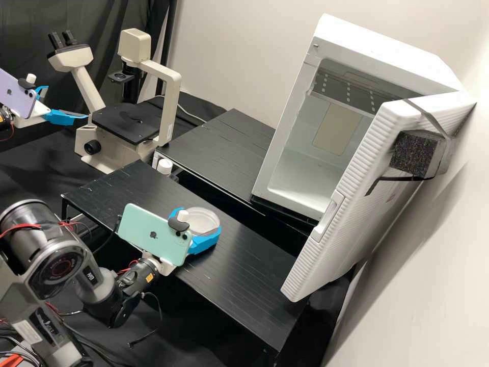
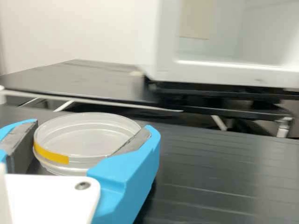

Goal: Return the petri dish to the incubator.

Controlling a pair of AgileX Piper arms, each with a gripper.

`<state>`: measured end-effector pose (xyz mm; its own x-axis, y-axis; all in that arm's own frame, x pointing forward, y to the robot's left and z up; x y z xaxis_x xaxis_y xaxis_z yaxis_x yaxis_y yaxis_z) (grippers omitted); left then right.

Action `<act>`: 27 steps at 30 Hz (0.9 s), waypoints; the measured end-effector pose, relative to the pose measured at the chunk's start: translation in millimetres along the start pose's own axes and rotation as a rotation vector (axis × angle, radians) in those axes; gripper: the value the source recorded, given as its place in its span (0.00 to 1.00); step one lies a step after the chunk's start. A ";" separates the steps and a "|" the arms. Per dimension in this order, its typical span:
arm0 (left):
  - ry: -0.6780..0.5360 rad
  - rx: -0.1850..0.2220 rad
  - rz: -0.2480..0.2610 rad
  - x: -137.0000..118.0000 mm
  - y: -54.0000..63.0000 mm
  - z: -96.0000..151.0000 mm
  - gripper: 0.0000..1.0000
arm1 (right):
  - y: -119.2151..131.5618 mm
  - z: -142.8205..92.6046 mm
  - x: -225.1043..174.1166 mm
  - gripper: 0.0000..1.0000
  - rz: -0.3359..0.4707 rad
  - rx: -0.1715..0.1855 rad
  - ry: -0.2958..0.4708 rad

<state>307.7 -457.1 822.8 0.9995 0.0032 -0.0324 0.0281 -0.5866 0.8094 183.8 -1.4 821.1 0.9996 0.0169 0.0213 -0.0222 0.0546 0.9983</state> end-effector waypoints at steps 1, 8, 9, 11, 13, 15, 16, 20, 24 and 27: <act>0.000 0.000 0.000 0.0 0.0 0.0 1.00 | 5.4 1.3 2.9 0.00 0.024 -0.002 -0.004; 0.000 0.000 0.000 0.0 0.0 0.0 1.00 | 41.2 6.2 28.6 0.00 0.170 -0.015 -0.013; 0.000 0.000 0.000 0.0 0.0 0.0 1.00 | 43.9 7.9 33.1 0.00 0.181 -0.019 -0.019; 0.000 0.000 0.000 0.0 0.0 0.0 1.00 | 50.7 11.1 43.6 0.00 0.209 -0.030 -0.032; 0.000 0.000 0.000 0.0 0.0 0.0 1.00 | 61.5 15.4 57.4 0.00 0.253 -0.050 -0.046; 0.000 0.000 0.000 0.0 0.0 0.0 1.00 | 69.1 19.9 66.7 0.00 0.284 -0.062 -0.061; 0.000 0.000 0.000 0.0 0.0 0.0 1.00 | 74.5 22.5 72.3 0.00 0.307 -0.063 -0.070; 0.000 0.000 0.000 0.0 0.0 0.0 1.00 | 91.5 31.0 96.0 0.00 0.381 -0.071 -0.090; 0.000 0.000 0.000 0.0 0.0 0.0 1.00 | 112.5 38.8 130.7 0.00 0.467 -0.079 -0.094; 0.000 0.000 0.000 0.0 0.0 0.0 1.00 | 123.8 41.3 154.6 0.00 0.498 -0.067 -0.105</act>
<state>307.7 -457.1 822.8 0.9995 0.0032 -0.0324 0.0281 -0.5866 0.8094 336.2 -33.2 950.2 0.8638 -0.0436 0.5019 -0.4933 0.1292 0.8602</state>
